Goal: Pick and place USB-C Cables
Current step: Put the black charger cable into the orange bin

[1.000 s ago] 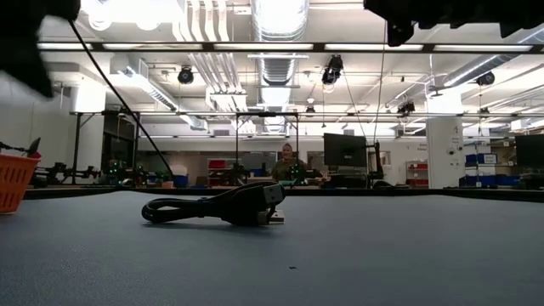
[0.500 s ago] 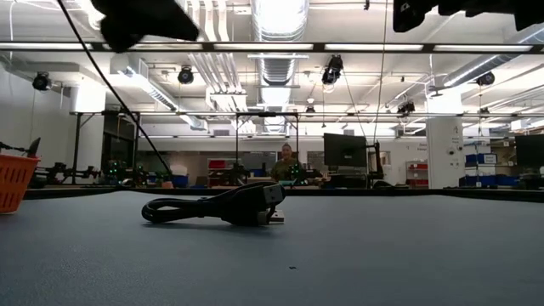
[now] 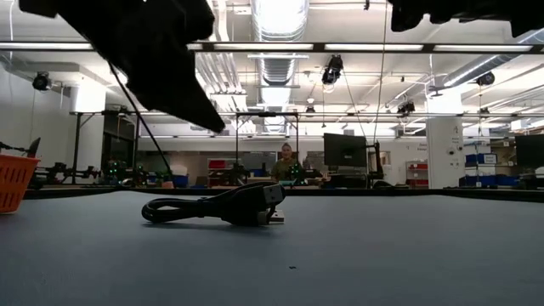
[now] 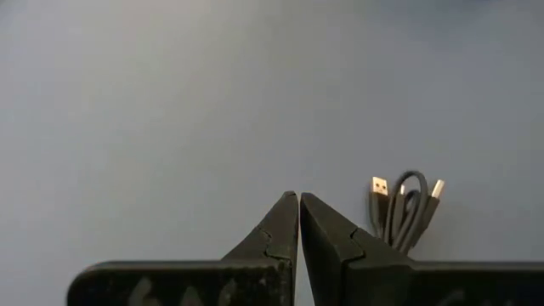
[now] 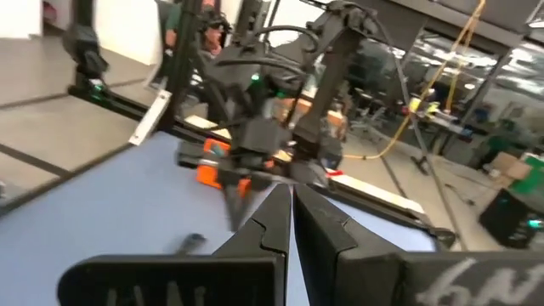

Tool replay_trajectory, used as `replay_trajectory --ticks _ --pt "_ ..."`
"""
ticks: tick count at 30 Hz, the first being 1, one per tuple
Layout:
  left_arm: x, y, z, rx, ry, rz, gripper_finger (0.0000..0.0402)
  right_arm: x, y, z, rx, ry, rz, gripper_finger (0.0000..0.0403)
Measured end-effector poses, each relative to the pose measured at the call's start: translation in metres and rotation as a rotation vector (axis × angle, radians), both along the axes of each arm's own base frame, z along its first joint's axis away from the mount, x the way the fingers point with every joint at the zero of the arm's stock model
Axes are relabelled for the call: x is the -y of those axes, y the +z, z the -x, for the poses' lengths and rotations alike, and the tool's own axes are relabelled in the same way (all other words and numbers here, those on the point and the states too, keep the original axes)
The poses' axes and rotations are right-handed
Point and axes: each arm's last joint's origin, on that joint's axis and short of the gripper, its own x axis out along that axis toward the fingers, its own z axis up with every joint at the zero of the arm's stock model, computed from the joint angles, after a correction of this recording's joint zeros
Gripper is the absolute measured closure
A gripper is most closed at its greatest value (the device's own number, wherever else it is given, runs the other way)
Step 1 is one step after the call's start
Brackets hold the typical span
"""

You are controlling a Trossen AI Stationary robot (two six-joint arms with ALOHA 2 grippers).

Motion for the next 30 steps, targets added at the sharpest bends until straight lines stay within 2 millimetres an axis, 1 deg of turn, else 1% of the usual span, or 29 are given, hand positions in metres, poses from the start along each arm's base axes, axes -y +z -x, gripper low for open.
replay_trajectory --ticks 5,10,15,20,23,30 --pt "0.000 -0.010 -0.008 -0.028 -0.046 0.060 0.0402 0.015 0.000 -0.001 0.004 -0.081 -0.004 0.0394" --pt "0.000 -0.012 -0.009 -0.037 -0.065 0.064 0.0402 0.027 -0.002 -0.001 -0.003 -0.125 -0.004 0.0394" --pt "-0.002 -0.013 -0.010 -0.041 -0.073 0.048 0.0402 0.031 -0.003 -0.001 -0.013 -0.069 -0.044 0.0394" --pt "-0.002 -0.013 -0.010 -0.044 -0.075 0.053 0.0397 0.030 -0.009 0.000 -0.044 -0.069 -0.094 0.0394" --pt "-0.002 -0.013 -0.010 -0.046 -0.078 0.055 0.0373 0.030 -0.013 0.000 -0.057 -0.070 -0.107 0.0394" --pt "-0.002 -0.013 -0.010 -0.041 -0.078 0.061 0.0286 0.030 -0.015 0.001 -0.068 -0.073 -0.122 0.0394"
